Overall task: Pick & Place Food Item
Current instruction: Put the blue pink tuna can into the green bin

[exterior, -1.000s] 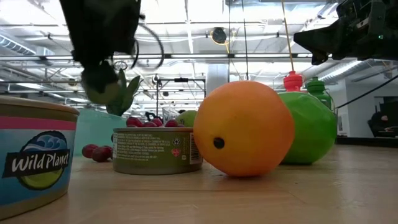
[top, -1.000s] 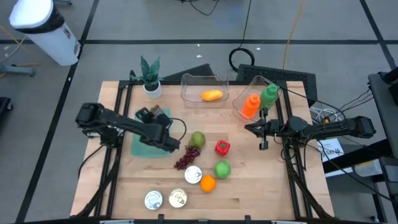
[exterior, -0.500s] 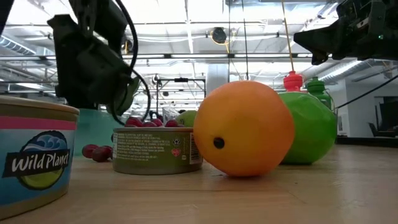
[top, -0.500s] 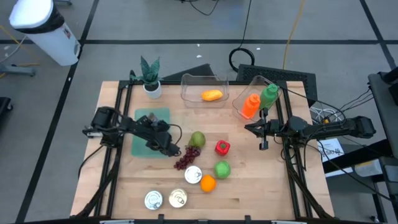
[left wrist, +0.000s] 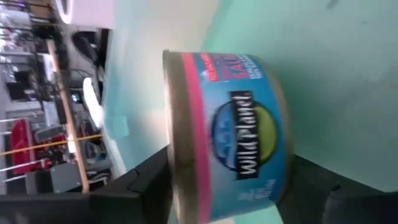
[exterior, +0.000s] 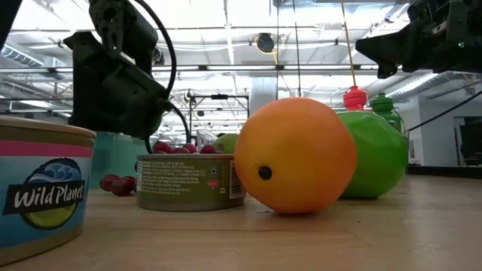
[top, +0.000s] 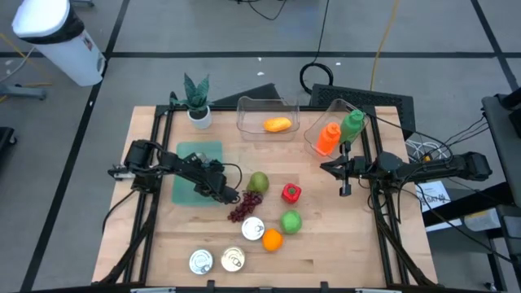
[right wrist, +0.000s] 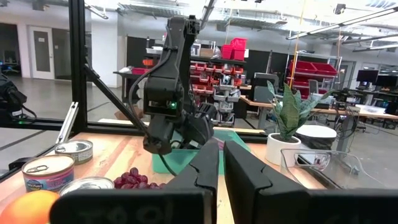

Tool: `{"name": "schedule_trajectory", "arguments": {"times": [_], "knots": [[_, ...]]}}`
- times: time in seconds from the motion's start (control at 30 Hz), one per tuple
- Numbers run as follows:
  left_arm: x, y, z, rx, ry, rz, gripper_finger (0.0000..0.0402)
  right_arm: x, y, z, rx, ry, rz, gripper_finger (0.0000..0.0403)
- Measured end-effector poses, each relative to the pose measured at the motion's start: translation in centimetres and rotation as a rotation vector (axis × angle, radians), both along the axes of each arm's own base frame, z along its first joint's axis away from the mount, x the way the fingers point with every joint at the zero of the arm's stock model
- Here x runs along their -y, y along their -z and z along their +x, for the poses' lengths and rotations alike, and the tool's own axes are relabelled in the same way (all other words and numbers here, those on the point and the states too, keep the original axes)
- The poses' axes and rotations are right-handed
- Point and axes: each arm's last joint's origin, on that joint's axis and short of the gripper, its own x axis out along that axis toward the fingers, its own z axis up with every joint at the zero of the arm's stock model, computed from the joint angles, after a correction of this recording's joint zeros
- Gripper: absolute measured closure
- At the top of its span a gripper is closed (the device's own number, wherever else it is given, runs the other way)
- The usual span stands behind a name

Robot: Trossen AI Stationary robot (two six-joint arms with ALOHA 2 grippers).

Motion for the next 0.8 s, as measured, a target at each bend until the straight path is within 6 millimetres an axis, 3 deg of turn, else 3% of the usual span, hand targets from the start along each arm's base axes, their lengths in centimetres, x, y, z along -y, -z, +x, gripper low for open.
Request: {"name": "schedule_trajectory", "arguments": {"times": [0.4,0.8], "knots": [[-0.7,0.1,-0.1,-0.020,-0.087,-0.081,0.0089,0.0,0.0,0.0,-0.001,0.000,0.000,0.0390],[-0.6,-0.9,0.7,0.008,-0.112,-0.170,0.0080,0.0,0.0,0.0,-0.001,0.001,0.000,0.0389]]}}
